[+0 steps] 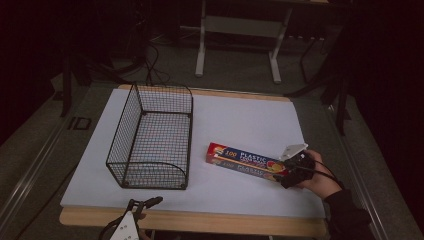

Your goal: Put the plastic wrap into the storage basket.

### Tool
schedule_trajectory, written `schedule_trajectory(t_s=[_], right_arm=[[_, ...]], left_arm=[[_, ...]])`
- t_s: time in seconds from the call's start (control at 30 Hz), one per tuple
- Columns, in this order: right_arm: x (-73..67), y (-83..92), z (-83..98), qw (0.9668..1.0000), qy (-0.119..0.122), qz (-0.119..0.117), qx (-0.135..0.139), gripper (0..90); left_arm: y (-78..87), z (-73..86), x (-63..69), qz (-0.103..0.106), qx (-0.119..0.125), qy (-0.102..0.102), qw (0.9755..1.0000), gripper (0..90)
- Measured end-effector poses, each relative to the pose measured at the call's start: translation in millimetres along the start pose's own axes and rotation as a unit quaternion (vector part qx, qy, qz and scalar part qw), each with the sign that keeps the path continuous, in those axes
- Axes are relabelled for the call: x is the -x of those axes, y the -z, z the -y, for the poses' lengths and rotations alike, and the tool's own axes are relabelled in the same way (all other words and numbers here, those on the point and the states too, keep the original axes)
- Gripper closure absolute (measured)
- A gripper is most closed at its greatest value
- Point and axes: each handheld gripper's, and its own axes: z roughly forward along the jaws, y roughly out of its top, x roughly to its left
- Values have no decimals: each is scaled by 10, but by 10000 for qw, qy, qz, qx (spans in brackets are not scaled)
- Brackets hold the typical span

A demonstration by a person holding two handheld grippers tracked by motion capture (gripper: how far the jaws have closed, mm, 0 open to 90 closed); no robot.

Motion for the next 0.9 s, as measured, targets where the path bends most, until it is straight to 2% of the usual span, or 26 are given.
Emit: schedule_trajectory(t_s=[0.17, 0.23, 0.37, 0.4, 0.6, 0.87, 0.9], right_arm=[[4, -65, -108, 9990, 170, -201, -374, 123], [1, -81, -153, 9980, 273, -329, -469, 135], [-2, -128, -244, 9963, 419, -367, -654, 136], [-2, -139, -264, 9956, 409, -450, -710, 136], [-1, -216, -379, 9919, 511, -699, -934, 148], [2, -331, -516, 9892, 614, -777, -1082, 149], [-2, -349, -540, 9882, 638, -841, -1114, 149]], left_arm=[[5, 1, -6, -25, 22, 23, 10000, 2], [5, 2, -3, -22, 8, 10, 10000, 2], [1, 3, 0, -20, -19, -9, 10000, 2], [0, 3, 0, -23, -20, -10, 10000, 2], [9, 4, -6, -33, -29, -25, 10000, 2], [13, 6, -9, -43, -54, -31, 10000, 2], [13, 7, -10, -42, -62, -33, 10000, 2]])
